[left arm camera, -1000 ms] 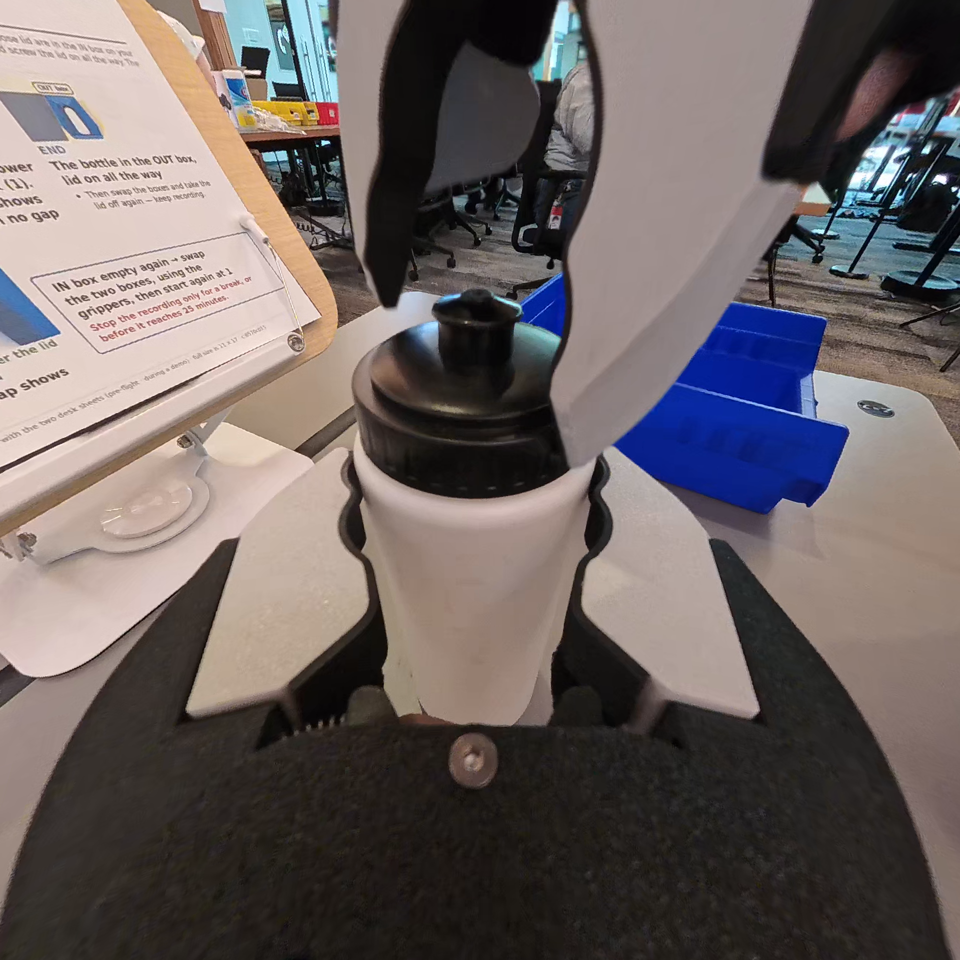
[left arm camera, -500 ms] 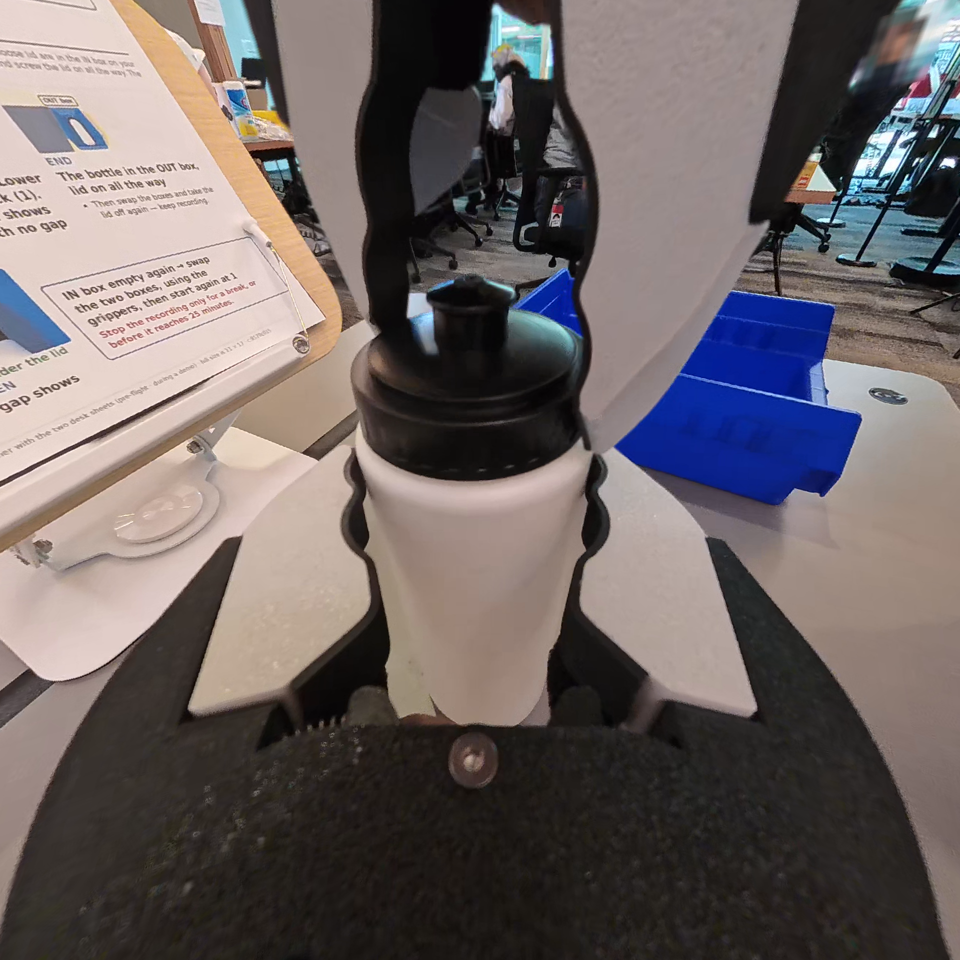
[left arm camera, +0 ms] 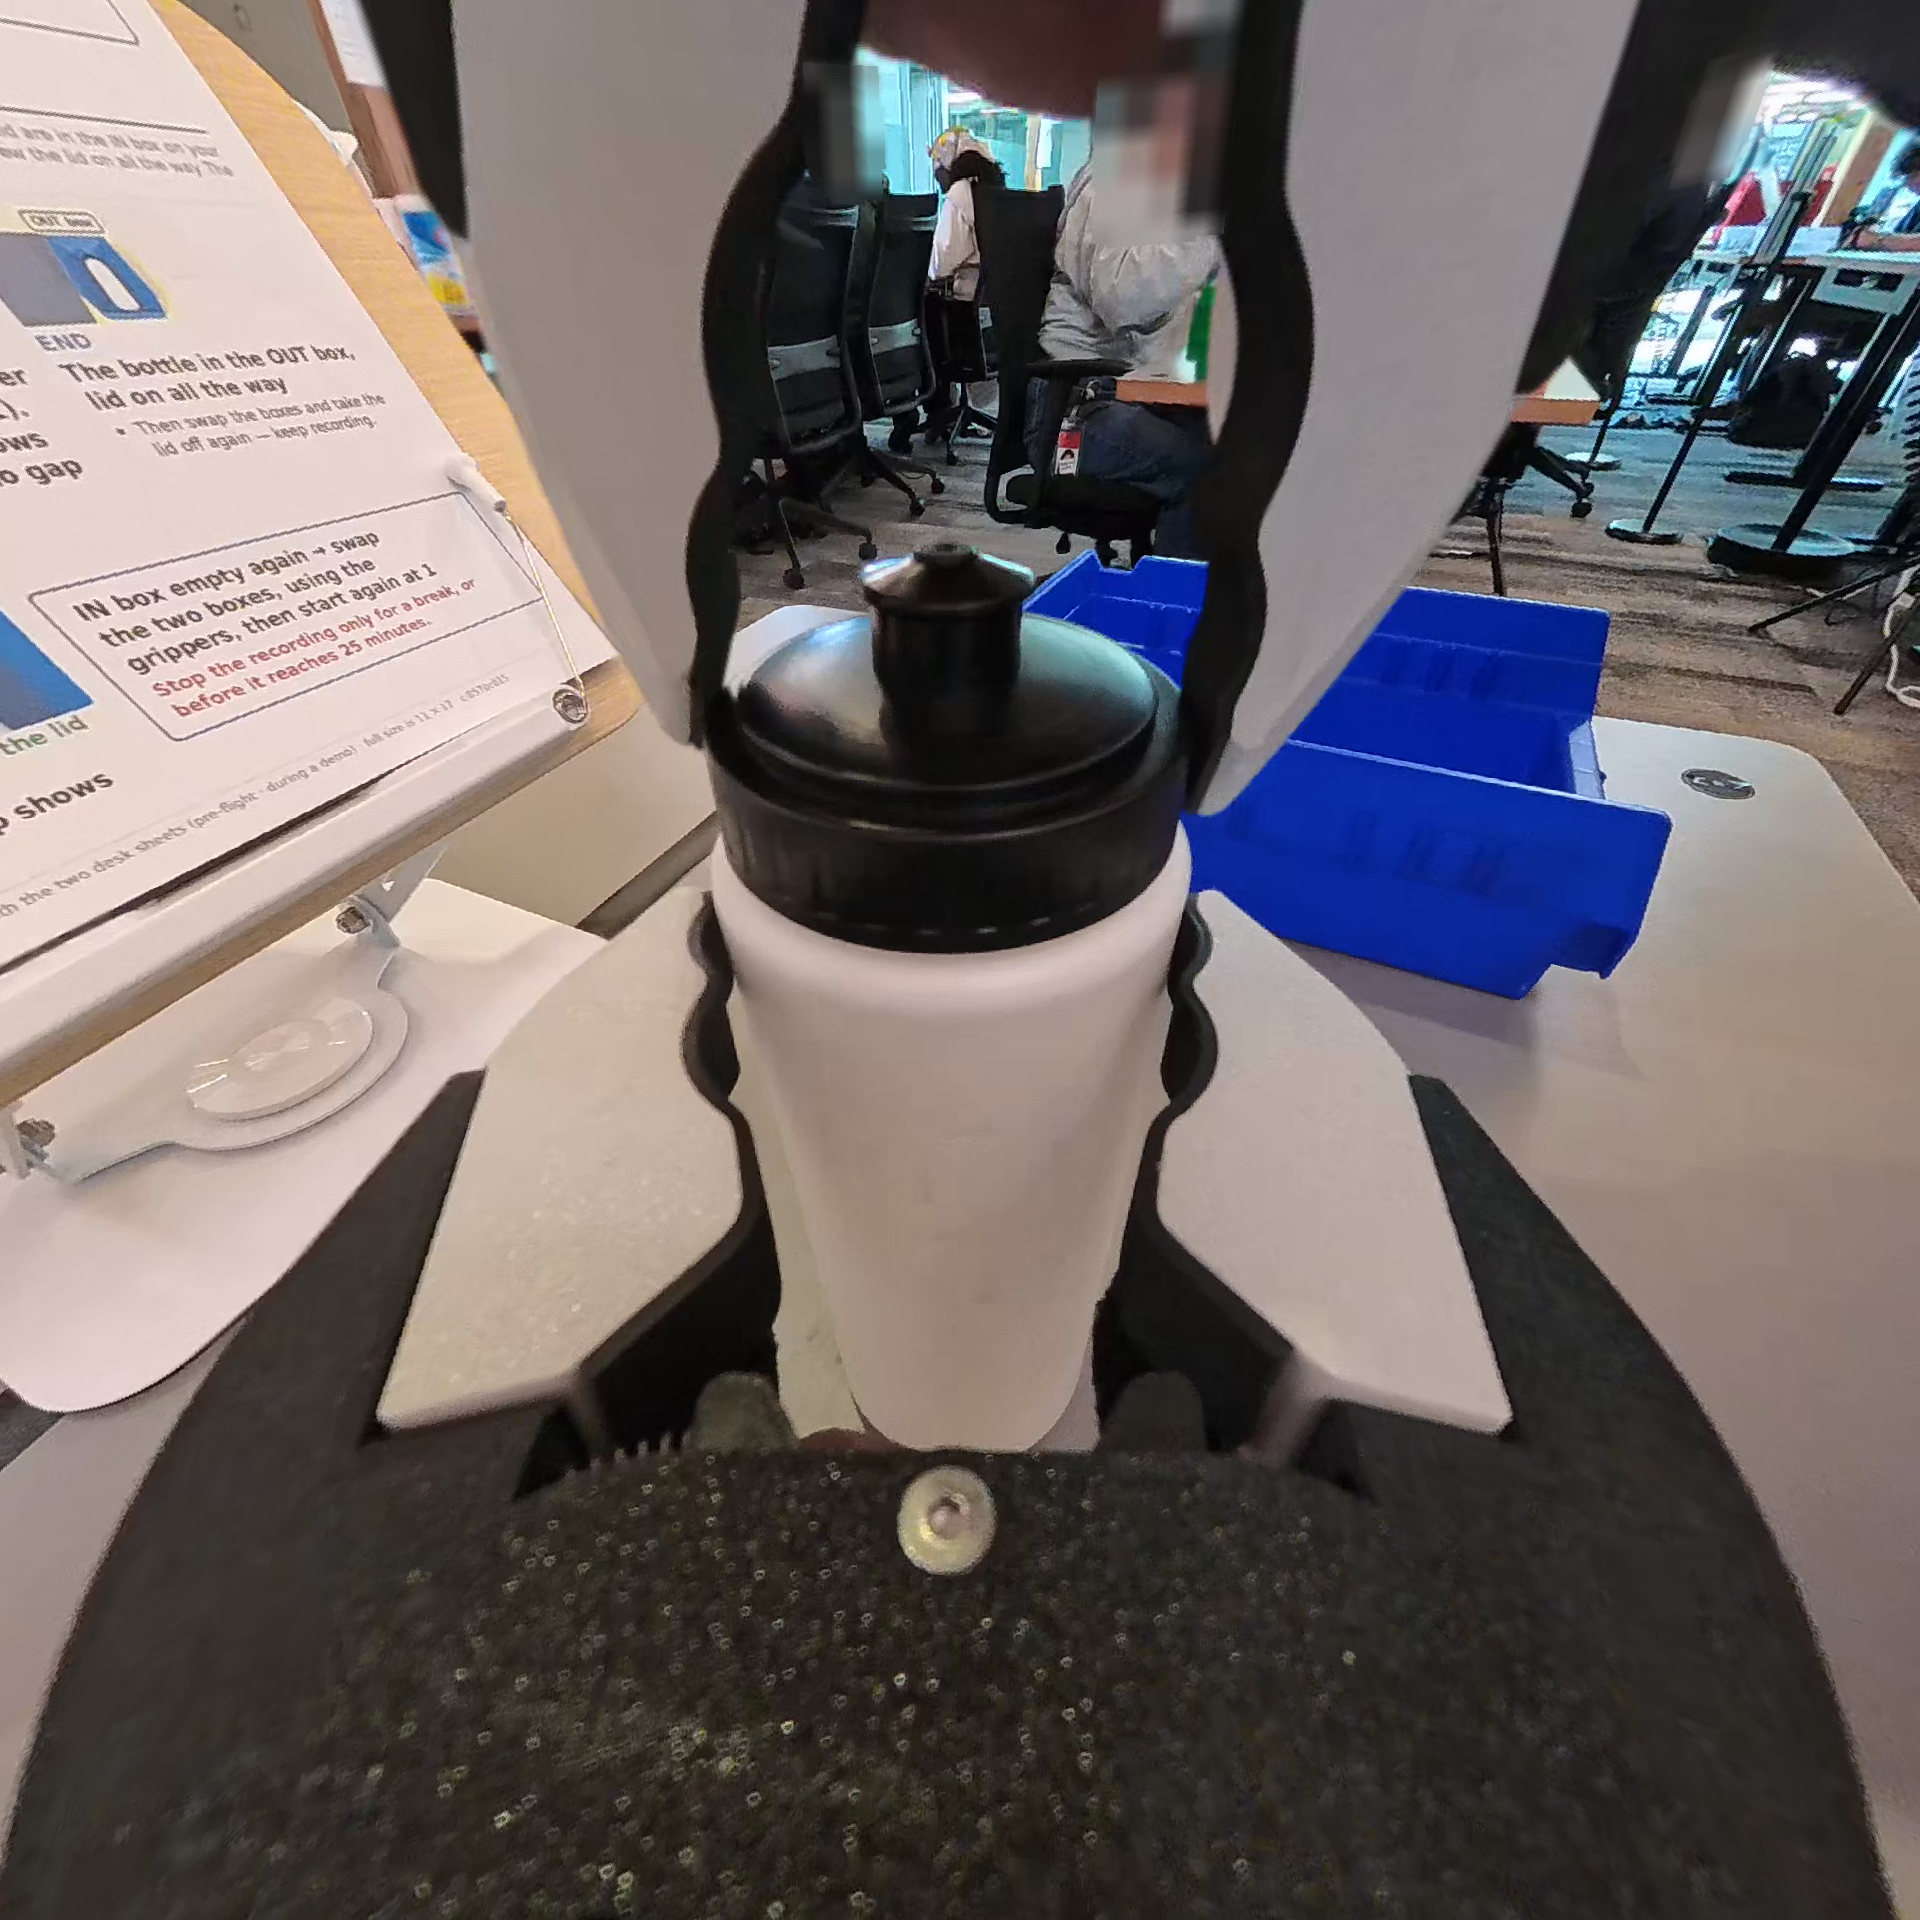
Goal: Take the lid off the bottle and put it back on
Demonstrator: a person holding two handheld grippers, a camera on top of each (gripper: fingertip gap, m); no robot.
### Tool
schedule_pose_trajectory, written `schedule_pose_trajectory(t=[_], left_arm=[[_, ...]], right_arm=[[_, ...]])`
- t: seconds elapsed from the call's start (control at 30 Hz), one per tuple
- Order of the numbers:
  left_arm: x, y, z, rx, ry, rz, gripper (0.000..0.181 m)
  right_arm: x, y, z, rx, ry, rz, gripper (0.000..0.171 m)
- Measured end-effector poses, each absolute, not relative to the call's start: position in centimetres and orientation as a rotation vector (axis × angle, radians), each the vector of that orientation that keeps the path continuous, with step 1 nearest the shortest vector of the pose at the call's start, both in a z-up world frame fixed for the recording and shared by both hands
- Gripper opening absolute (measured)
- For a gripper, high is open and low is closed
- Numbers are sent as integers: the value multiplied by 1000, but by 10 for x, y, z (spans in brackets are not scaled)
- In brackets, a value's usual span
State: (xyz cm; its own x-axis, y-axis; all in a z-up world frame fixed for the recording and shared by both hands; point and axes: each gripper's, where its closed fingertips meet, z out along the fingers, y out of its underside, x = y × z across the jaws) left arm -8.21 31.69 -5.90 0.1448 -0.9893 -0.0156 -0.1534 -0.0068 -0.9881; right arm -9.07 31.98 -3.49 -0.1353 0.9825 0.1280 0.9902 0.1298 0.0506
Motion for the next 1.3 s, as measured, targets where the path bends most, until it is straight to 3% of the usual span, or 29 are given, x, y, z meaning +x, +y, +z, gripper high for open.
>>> schedule_pose_trajectory(t=[0.1, 0.17, 0.27, 0.67, 0.87, 1.3], left_arm=[[-82, 318, -59, -1387, 1206, -1016, 81], [-82, 318, -59, -1391, 1200, -1007, 81], [-82, 317, -59, -1394, 1194, -999, 81], [-83, 317, -59, -1413, 1170, -967, 81], [-83, 314, -59, -1403, 1176, -966, 81], [-81, 317, -59, -1396, 1162, -998, 81]], right_arm=[[-95, 321, -27, -2163, -2088, -120, 80], [-98, 327, -18, -2319, -1787, -43, 80], [-94, 331, -17, -2548, -1286, 36, 92], [-99, 319, -32, -2825, -609, 91, 71], [-99, 313, -32, -2863, -759, 51, 70], [-97, 316, -33, -2469, -1790, 59, 71]])
